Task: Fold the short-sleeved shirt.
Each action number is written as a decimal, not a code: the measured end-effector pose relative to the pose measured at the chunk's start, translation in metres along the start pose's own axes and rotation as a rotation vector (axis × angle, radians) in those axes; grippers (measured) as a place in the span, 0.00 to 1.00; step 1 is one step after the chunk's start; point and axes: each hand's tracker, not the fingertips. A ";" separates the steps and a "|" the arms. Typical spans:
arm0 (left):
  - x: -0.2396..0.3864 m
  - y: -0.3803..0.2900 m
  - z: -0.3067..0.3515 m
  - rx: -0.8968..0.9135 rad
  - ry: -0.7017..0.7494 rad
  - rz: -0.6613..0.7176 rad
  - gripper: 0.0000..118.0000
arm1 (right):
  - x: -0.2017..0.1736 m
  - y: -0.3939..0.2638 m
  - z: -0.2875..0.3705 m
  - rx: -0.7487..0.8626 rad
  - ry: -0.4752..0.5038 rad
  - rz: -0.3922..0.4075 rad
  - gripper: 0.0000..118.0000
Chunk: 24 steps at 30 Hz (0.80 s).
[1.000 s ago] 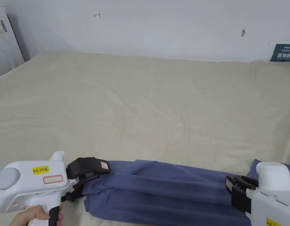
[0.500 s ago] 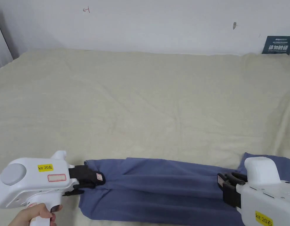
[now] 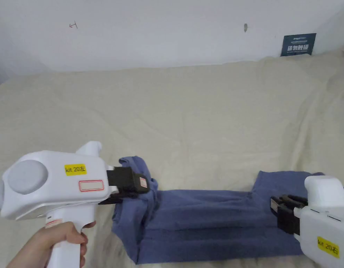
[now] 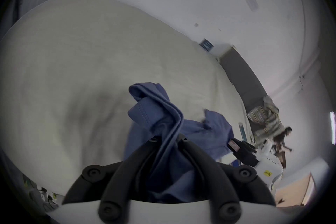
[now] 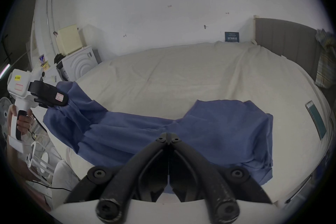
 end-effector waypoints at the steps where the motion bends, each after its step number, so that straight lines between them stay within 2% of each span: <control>1: 0.014 -0.004 -0.014 -0.018 -0.004 -0.015 0.09 | 0.005 -0.001 0.003 0.002 -0.003 -0.016 0.00; 8: 0.064 -0.016 -0.122 -0.191 -0.011 -0.051 0.09 | 0.033 -0.013 0.015 0.014 -0.028 -0.124 0.00; 12: 0.065 -0.020 -0.150 -0.270 0.015 -0.125 0.11 | 0.035 -0.016 0.020 0.006 -0.069 -0.135 0.00; 13: 0.057 -0.017 -0.153 -0.270 0.005 -0.119 0.15 | 0.033 -0.018 0.023 0.013 -0.076 -0.130 0.00; 14: 0.052 -0.015 -0.152 -0.272 -0.015 -0.109 0.23 | 0.030 -0.020 0.025 0.015 -0.077 -0.124 0.00; 15: 0.049 -0.013 -0.149 -0.269 -0.045 -0.090 0.47 | 0.028 -0.021 0.026 0.012 -0.073 -0.120 0.00; 17: 0.048 -0.012 -0.136 -0.251 -0.083 -0.061 0.90 | 0.022 -0.022 0.027 0.008 -0.062 -0.114 0.00; 18: 0.046 -0.009 -0.128 -0.229 -0.079 -0.058 1.00 | 0.020 -0.021 0.027 0.007 -0.058 -0.113 0.00; 19: 0.045 -0.003 -0.119 -0.156 -0.093 -0.034 1.00 | 0.019 -0.020 0.027 0.008 -0.053 -0.115 0.00; 20: 0.041 0.001 -0.112 -0.187 -0.078 -0.063 1.00 | 0.018 -0.020 0.026 0.012 -0.048 -0.118 0.00; 23: 0.035 -0.003 -0.081 -0.088 -0.017 -0.058 0.98 | 0.016 -0.018 0.025 0.017 -0.021 -0.138 0.00; 24: 0.030 -0.006 -0.072 -0.063 0.002 -0.060 0.89 | 0.017 -0.019 0.023 0.017 -0.011 -0.143 0.00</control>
